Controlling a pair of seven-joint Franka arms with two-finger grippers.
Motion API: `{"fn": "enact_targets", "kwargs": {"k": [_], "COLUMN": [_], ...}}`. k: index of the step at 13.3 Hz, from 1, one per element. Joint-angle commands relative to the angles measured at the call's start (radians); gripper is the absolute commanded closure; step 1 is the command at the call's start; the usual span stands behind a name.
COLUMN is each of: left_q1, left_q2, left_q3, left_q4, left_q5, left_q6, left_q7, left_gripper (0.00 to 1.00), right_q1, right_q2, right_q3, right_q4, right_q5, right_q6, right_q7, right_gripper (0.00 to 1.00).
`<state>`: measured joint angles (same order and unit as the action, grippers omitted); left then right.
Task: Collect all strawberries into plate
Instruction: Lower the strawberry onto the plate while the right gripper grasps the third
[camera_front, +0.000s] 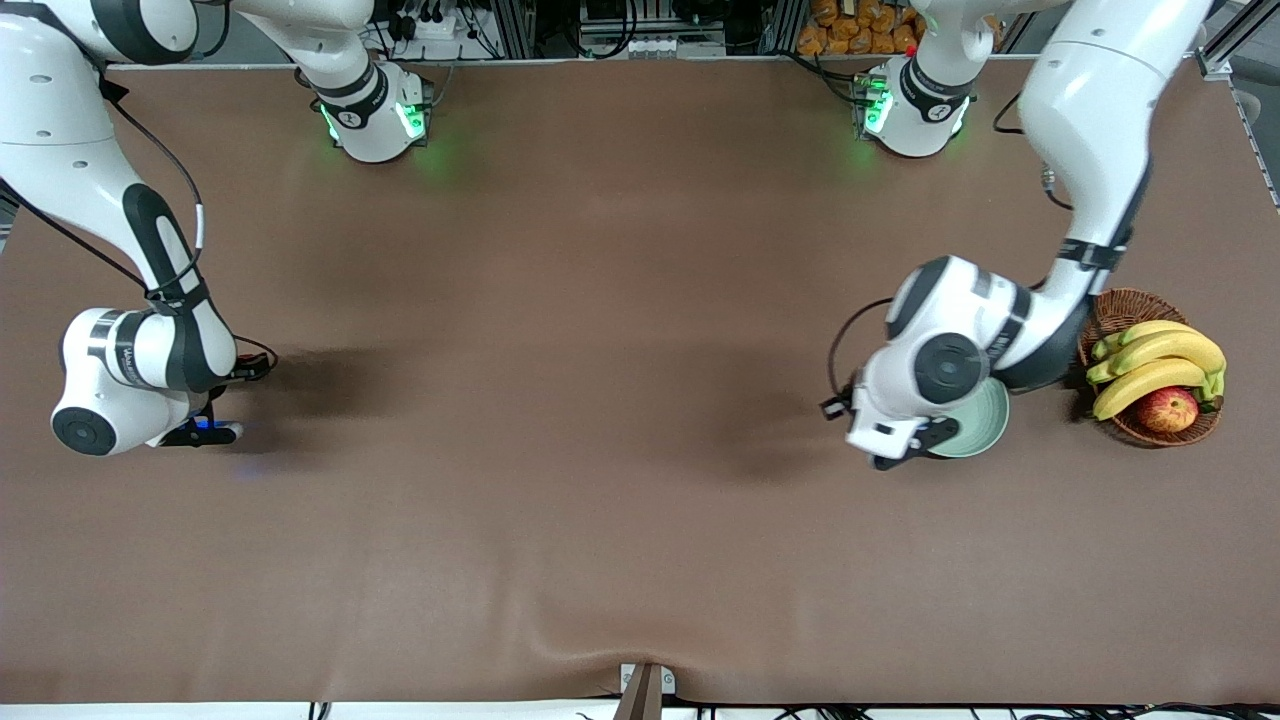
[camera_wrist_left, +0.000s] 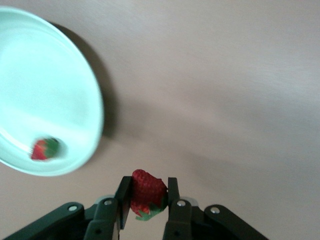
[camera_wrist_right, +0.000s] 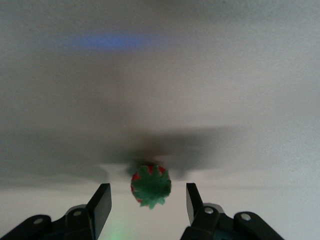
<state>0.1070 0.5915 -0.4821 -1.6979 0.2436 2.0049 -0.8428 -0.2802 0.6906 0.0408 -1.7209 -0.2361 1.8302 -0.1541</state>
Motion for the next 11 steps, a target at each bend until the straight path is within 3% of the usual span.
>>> {"fn": "enact_targets", "kwargs": {"k": [1, 4, 6, 9, 10, 11], "left_q1": [0.08, 0.16, 0.206, 0.24, 0.243, 0.255], "left_q2": [-0.03, -0.021, -0.016, 0.002, 0.005, 0.007], "left_q3": [-0.006, -0.007, -0.01, -0.007, -0.006, -0.006], "left_q4": [-0.054, -0.088, -0.124, -0.169, -0.177, -0.178], "left_q5": [0.038, 0.144, 0.209, 0.212, 0.22, 0.226], "left_q6": [-0.002, 0.012, 0.061, 0.147, 0.164, 0.172], "left_q7": [0.124, 0.218, 0.25, 0.275, 0.286, 0.287], "left_gripper": [0.88, 0.85, 0.81, 0.72, 0.62, 0.43], "right_q1": [-0.017, -0.005, 0.018, 0.18, 0.256, 0.33], "right_q2": [-0.005, -0.002, -0.006, -0.006, -0.008, -0.011], "right_q3": [0.017, 0.018, 0.019, 0.024, 0.024, 0.024], "right_q4": [-0.014, -0.006, 0.023, 0.11, 0.119, 0.122], "right_q5": [-0.019, 0.007, 0.125, 0.43, 0.545, 0.636], "right_q6": [0.009, 0.02, 0.09, 0.096, 0.098, 0.103], "right_q7": [-0.019, -0.012, -0.007, 0.08, 0.199, 0.32], "right_gripper": [0.62, 1.0, 1.0, 1.0, 1.0, 1.0]}}
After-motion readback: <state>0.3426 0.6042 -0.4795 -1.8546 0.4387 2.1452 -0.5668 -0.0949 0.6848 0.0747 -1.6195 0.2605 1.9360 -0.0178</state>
